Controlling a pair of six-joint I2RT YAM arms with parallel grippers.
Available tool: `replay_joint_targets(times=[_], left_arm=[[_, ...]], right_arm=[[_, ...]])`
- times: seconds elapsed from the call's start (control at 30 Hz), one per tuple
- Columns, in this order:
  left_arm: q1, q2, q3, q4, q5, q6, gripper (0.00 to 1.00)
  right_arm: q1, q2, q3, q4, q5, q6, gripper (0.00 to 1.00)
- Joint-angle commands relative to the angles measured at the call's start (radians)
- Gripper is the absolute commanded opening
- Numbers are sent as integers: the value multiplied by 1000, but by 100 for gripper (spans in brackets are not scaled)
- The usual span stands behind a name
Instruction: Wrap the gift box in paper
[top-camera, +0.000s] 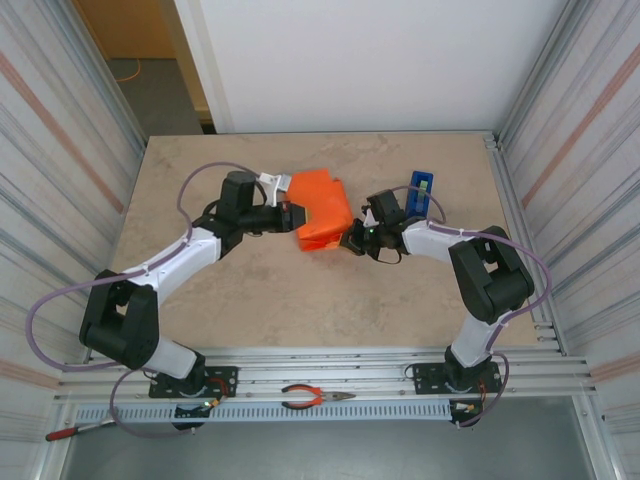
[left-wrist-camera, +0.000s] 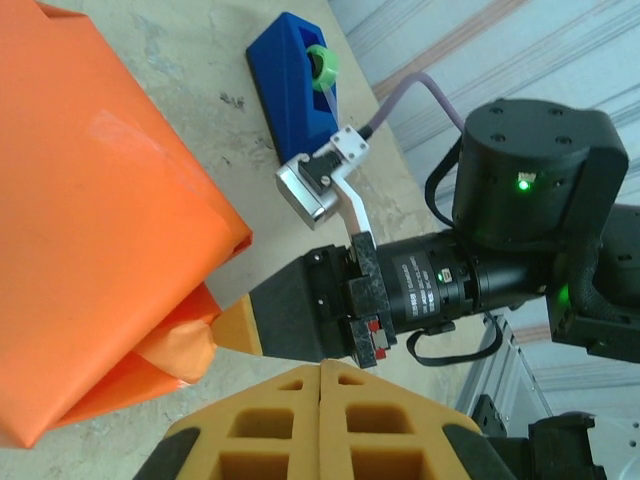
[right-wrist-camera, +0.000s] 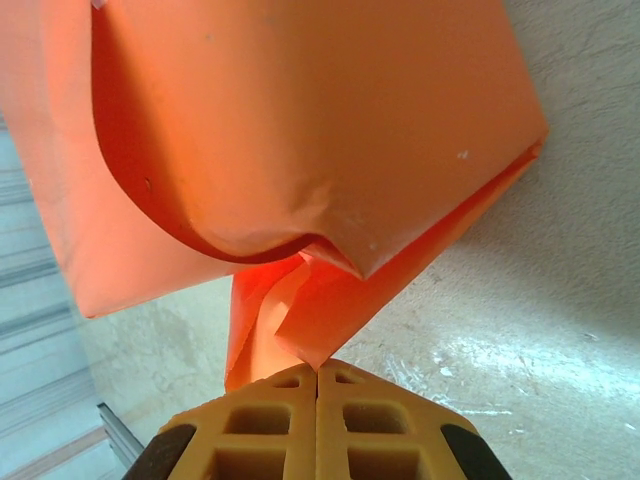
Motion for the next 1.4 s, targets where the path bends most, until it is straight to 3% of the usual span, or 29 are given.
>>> replay_joint_targets(times=[0.0,0.13,0.53,0.87,1.37], left_arm=[[-22,-48,-20,5,34,37,0],[-56,-42,-43,31,47,49,0],[-160,-24,-153,137,-54,121,0],[-233,6,-169,168,-212,231,0],[-240,70,-195,262,-372,290,0]], right_arm=[[-11,-35,39,10,-32,25,0],[-15,-32,42,18,-41,29,0],[-21,-24,38,38,-55,39,0],[-21,-17,36,49,-62,43,0],[-23,-17,31,50,-67,43,0]])
